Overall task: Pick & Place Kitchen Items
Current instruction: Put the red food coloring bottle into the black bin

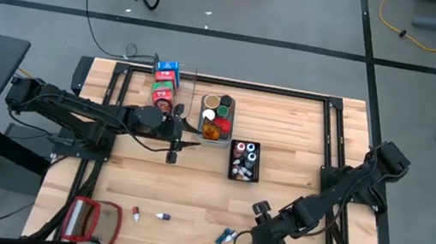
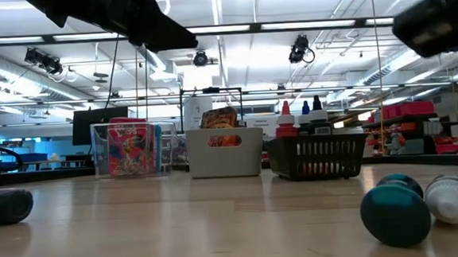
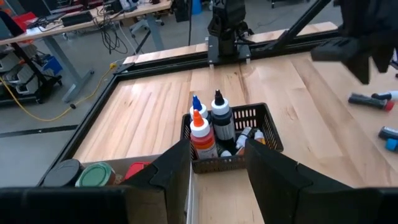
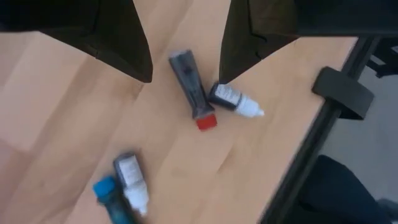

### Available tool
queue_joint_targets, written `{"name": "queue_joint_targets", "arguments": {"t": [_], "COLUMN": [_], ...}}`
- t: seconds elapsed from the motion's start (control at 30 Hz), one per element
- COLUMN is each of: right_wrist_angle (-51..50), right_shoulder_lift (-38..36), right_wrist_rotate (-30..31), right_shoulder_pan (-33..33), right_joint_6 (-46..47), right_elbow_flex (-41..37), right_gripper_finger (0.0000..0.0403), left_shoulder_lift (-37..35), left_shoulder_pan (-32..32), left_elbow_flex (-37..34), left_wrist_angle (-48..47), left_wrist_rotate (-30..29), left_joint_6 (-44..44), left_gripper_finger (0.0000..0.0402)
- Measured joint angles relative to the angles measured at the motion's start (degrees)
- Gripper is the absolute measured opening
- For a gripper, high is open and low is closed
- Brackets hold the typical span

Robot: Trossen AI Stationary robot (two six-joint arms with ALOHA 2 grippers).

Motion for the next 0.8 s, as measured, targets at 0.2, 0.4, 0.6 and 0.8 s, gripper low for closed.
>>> {"name": "queue_joint_targets", "arguments": {"t": [0.2,0.4,0.6,0.8], "right_wrist_angle": [8.9,14.8,21.1,26.0], "right_shoulder_lift": [0.0,0.0,0.0,-0.1], "right_wrist_rotate": [0.5,1.7,3.1,3.4], "right_shoulder_pan": [0.7,0.8,0.8,0.8], "right_joint_6": [1.7,-5.8,-6.9,-7.6], "right_elbow_flex": [-6.7,-10.9,-15.7,-19.9], "right_gripper_finger": [0.0196,0.0196,0.0196,0.0196], "left_shoulder_lift": [0.0,0.0,0.0,0.0], "left_shoulder_pan": [0.0,0.0,0.0,0.0], "left_elbow_flex": [0.0,0.0,0.0,0.0], "left_wrist_angle": [1.7,3.4,3.4,3.5], "left_wrist_rotate": [0.0,0.0,0.0,-0.1], "left_joint_6": [0.3,0.4,0.5,2.1], "left_gripper_finger": [0.016,0.016,0.016,0.016]}}
